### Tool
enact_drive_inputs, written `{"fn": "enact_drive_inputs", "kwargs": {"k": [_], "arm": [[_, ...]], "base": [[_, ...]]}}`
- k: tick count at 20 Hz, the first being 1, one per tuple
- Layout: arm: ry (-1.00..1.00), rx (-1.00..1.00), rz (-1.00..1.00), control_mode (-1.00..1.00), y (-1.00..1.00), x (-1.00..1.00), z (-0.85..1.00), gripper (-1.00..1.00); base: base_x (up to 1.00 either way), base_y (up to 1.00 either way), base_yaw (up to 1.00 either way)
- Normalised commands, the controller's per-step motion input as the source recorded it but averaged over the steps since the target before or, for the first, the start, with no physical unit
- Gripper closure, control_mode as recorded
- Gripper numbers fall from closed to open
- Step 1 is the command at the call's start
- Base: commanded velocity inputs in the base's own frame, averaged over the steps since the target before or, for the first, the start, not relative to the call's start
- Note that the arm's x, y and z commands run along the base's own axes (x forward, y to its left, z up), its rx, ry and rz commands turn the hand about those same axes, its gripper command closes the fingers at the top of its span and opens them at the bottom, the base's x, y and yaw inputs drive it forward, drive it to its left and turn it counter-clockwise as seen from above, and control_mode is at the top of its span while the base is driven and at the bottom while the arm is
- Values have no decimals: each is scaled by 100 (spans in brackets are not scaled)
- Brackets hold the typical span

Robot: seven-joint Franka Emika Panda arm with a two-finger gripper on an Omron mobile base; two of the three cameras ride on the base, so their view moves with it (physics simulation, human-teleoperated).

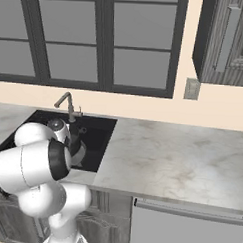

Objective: Move the pot and pan from the stove into the sink.

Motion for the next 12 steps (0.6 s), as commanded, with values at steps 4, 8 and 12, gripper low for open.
{"fn": "enact_drive_inputs", "kwargs": {"k": [4,8,12], "arm": [[0,-5,0,-100,1,17,-25,100],[0,-1,0,-100,0,6,-10,100],[0,0,0,-100,0,0,0,-100]], "base": [[0,0,0],[0,0,0],[0,0,0]]}}
